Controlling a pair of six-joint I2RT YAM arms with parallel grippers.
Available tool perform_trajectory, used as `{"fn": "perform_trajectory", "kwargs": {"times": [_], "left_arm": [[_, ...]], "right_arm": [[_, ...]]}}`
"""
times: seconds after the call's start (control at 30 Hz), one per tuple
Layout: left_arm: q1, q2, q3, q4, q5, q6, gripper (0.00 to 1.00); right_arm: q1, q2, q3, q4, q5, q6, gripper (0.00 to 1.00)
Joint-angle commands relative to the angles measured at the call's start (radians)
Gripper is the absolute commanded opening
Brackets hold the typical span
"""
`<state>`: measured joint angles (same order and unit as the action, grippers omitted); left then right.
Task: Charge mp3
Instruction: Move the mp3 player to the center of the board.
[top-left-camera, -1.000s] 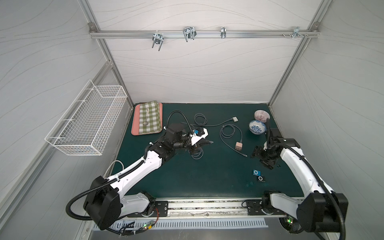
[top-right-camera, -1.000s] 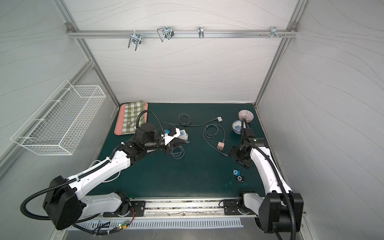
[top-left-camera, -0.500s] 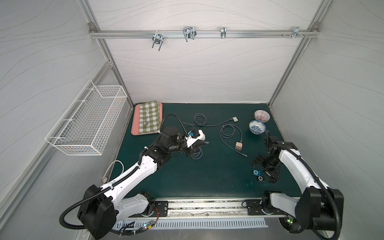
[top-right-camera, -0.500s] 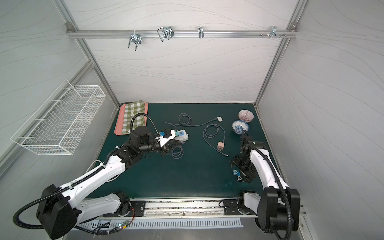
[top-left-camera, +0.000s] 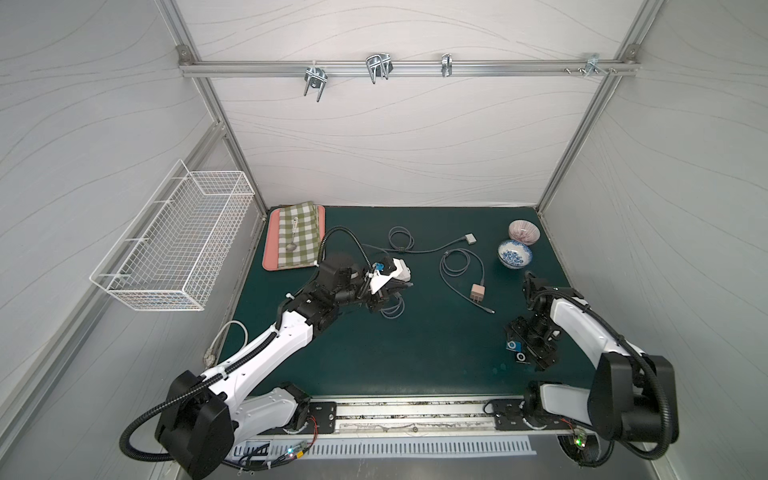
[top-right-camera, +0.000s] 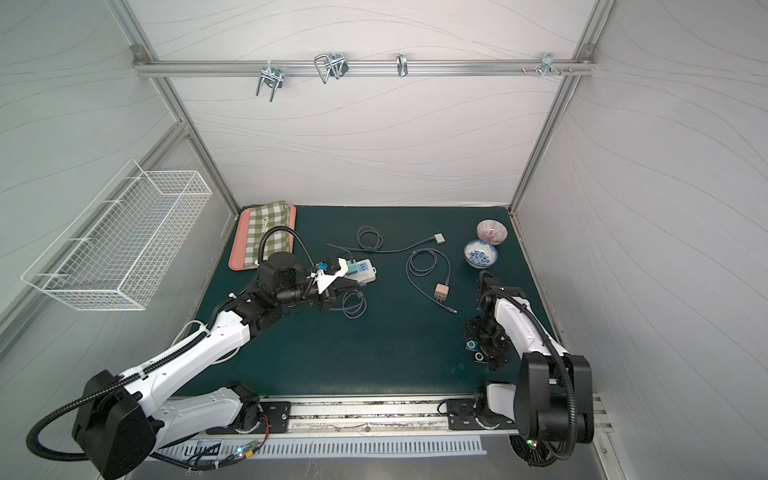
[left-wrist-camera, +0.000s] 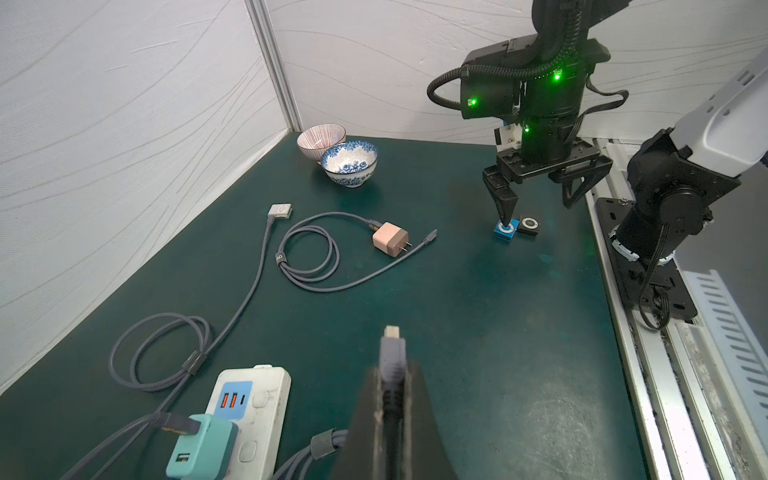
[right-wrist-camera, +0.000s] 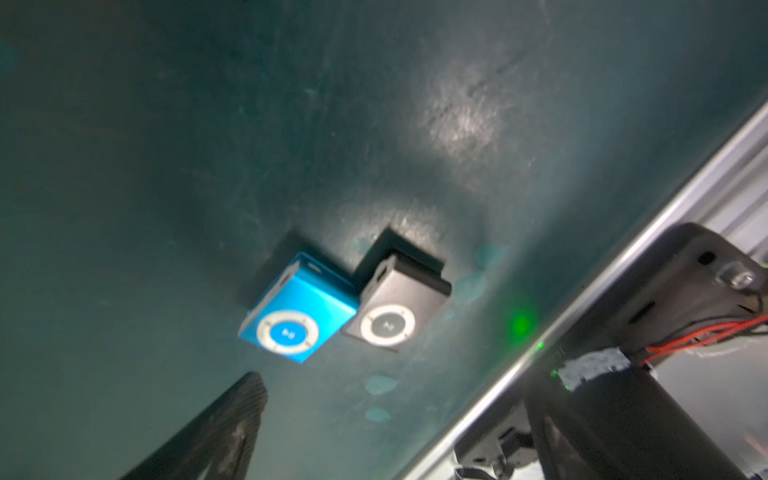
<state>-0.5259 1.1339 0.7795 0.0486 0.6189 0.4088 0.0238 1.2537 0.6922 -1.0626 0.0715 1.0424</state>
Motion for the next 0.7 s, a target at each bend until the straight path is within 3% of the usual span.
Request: {"fn": "perform_trajectory", "kwargs": {"times": [0.0,0.2,0.4,0.67], "left_arm": [[0.008,0.009,0.042,0.008,0.013,0.02,0.0],[0.014,0.034,0.055,0.009,0.019,0.018,0.0],[0.018,0.044,0.056,0.007,0.018,0.017,0.0],[0.026,0.047,0.051,0.005,0.013,0.018,0.0]], "right_arm": [[0.01,0.002,-0.025,0.056,0.021,0.064,0.99],[0.031,0.035,-0.019,0.153,0.007,0.053,0.99],[0.145,0.105,0.024,0.257,0.018,0.013,0.99],[0.199,0.165,0.046,0.366,0.008,-0.017,0.99]]}}
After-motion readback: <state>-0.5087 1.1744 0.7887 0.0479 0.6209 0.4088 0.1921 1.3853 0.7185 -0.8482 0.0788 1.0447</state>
